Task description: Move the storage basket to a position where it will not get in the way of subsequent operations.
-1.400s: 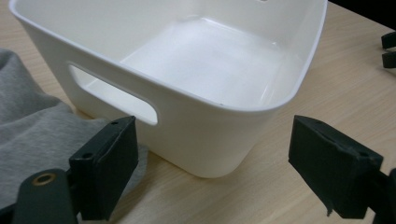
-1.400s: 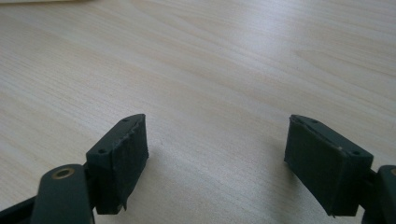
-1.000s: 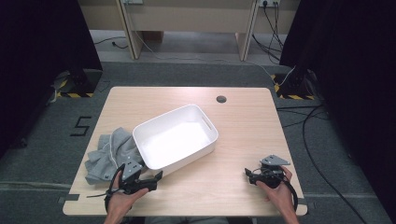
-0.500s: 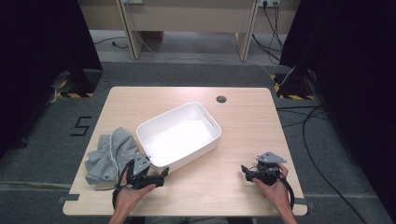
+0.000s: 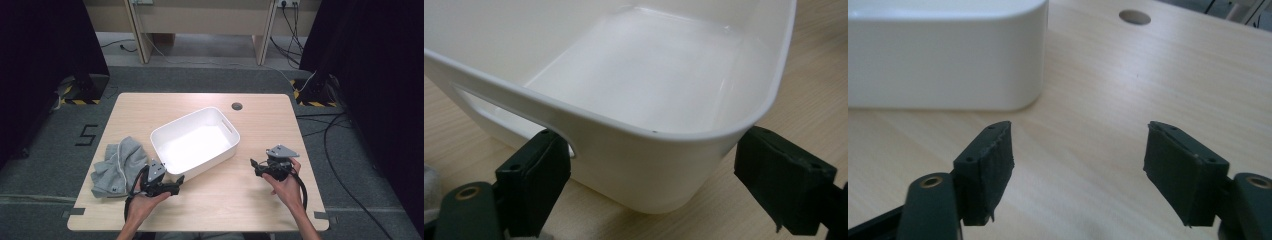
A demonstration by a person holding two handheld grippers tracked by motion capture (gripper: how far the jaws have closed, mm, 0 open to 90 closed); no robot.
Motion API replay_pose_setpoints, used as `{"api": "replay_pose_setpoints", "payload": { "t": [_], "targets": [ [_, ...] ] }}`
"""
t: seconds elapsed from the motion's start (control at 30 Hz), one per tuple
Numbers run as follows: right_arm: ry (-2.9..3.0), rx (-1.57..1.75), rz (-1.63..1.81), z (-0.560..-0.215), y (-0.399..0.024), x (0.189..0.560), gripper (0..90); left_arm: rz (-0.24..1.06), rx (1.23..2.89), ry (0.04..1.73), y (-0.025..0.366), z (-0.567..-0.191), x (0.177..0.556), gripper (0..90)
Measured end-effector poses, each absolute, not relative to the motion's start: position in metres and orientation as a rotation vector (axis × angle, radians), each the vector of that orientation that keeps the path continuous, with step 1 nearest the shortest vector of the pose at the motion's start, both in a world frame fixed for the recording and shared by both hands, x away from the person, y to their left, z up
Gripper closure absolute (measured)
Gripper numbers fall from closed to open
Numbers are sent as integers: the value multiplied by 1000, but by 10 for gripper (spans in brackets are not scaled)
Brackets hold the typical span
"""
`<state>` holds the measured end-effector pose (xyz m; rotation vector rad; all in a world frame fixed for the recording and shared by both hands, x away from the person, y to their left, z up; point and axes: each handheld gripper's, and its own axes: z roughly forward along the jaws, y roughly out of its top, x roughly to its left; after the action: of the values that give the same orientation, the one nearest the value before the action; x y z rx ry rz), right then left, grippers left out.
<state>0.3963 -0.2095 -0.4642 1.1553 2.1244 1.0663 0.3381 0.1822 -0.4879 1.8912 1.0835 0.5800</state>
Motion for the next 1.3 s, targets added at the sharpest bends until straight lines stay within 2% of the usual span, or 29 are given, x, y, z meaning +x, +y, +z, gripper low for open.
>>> {"api": "replay_pose_setpoints", "payload": {
  "t": [0.3, 0.43, 0.63, 0.77, 0.87, 0.9, 0.97, 1.03, 1.3],
  "targets": [
    [2106, 1162, 1197, -439, -191, 434, 468, 576, 1894, 1079, 181, -488, 344, 143],
    [2126, 1148, 1201, -432, -177, 448, 503, 574, 1896, 1070, 181, -488, 345, 147],
    [2177, 1136, 1149, -435, -158, 467, 590, 568, 1889, 1074, 182, -488, 347, 149],
    [2183, 1108, 1137, -441, -152, 466, 655, 559, 1870, 1096, 185, -489, 351, 170],
    [2172, 1094, 1110, -440, -153, 460, 653, 514, 1833, 1150, 187, -490, 356, 174],
    [2171, 1091, 1099, -439, -154, 457, 653, 494, 1814, 1167, 187, -491, 358, 201],
    [2166, 1101, 1095, -437, -157, 450, 652, 529, 1789, 1192, 187, -492, 361, 318],
    [2159, 1106, 1105, -437, -161, 442, 651, 537, 1764, 1214, 185, -492, 365, 379],
    [2138, 1145, 1091, -435, -178, 423, 622, 513, 1775, 1215, 170, -492, 378, 375]
  ]
}}
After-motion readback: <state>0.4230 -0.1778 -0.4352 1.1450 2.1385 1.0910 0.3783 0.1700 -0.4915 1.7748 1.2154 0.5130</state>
